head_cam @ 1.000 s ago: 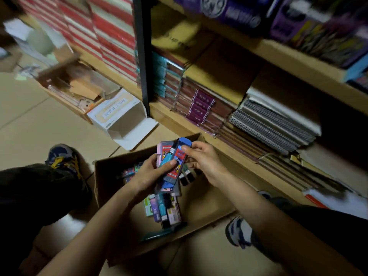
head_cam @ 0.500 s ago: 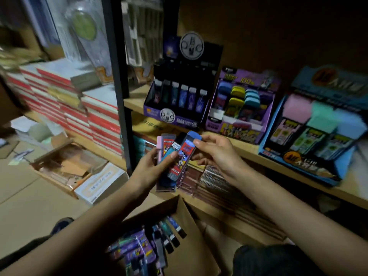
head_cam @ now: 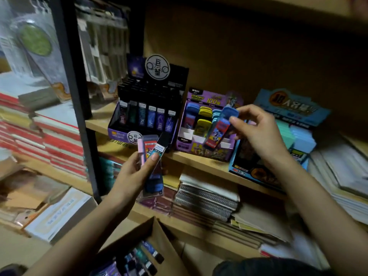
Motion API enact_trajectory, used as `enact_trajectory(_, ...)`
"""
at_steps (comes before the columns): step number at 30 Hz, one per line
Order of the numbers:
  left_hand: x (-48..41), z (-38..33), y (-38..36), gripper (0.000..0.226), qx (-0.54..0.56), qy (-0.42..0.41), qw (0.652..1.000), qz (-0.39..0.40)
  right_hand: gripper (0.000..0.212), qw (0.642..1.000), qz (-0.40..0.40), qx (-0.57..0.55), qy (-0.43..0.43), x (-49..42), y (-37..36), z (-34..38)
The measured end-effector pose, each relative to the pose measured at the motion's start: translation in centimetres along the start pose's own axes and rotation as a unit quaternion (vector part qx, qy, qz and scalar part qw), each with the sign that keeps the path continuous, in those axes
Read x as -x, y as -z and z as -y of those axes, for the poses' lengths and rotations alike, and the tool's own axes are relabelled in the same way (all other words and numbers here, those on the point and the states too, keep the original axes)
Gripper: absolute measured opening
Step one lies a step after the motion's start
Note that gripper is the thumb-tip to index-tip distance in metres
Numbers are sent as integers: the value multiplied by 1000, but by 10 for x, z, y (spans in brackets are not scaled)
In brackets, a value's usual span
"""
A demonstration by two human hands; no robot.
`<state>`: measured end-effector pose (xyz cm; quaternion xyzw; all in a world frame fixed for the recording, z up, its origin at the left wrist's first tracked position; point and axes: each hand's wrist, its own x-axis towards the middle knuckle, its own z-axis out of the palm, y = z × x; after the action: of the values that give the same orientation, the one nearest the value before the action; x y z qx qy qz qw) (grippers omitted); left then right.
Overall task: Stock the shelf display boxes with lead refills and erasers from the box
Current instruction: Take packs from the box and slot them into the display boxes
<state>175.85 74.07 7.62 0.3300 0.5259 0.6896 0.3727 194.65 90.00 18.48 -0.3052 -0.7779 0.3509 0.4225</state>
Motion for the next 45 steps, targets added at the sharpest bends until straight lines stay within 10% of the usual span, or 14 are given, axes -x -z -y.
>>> enact_trajectory(31, -10, -13, 4, 34, 51, -10, 998, -29, 16, 975, 19, 205, 86, -76, -53, -11)
enact_trajectory(40, -8, -10, 4, 35, 39, -11, 999, -18, 24, 881, 87, 446, 129, -81, -63, -5)
enact_trajectory(45, -6, -11, 4, 38, 50, -3, 999, 2, 17, 958, 25, 229, 172, -40, -67, 18)
